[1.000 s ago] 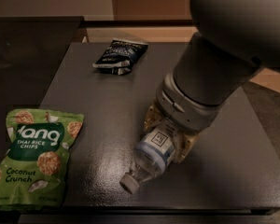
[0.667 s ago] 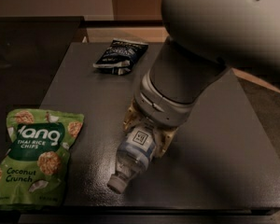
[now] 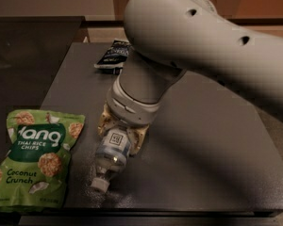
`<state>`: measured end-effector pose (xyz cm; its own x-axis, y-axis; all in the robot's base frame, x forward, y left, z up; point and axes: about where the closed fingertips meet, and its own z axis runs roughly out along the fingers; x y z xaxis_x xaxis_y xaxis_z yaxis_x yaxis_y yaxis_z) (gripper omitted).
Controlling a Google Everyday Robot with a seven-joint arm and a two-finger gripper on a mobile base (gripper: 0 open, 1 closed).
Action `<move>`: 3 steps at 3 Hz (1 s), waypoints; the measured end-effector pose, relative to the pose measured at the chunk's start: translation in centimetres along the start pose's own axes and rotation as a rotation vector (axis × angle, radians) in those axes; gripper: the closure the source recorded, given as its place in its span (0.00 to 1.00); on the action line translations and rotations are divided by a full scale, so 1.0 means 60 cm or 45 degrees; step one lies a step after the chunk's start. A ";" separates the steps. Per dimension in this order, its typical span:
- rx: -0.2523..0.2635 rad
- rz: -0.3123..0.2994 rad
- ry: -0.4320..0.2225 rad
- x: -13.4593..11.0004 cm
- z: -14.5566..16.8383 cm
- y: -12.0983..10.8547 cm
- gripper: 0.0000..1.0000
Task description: Move blue plastic bottle near green rice chip bag
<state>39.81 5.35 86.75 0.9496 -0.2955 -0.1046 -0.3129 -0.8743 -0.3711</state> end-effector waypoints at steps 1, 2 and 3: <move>0.010 -0.078 -0.042 -0.009 0.027 -0.029 0.58; 0.024 -0.117 -0.061 -0.018 0.044 -0.051 0.36; 0.009 -0.084 -0.074 -0.017 0.060 -0.060 0.12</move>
Offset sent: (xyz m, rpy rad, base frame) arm 0.0018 0.0612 -0.0197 0.0518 0.0071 0.1392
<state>40.01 10.21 84.90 0.9677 -0.2142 -0.1332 -0.2497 -0.8885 -0.3851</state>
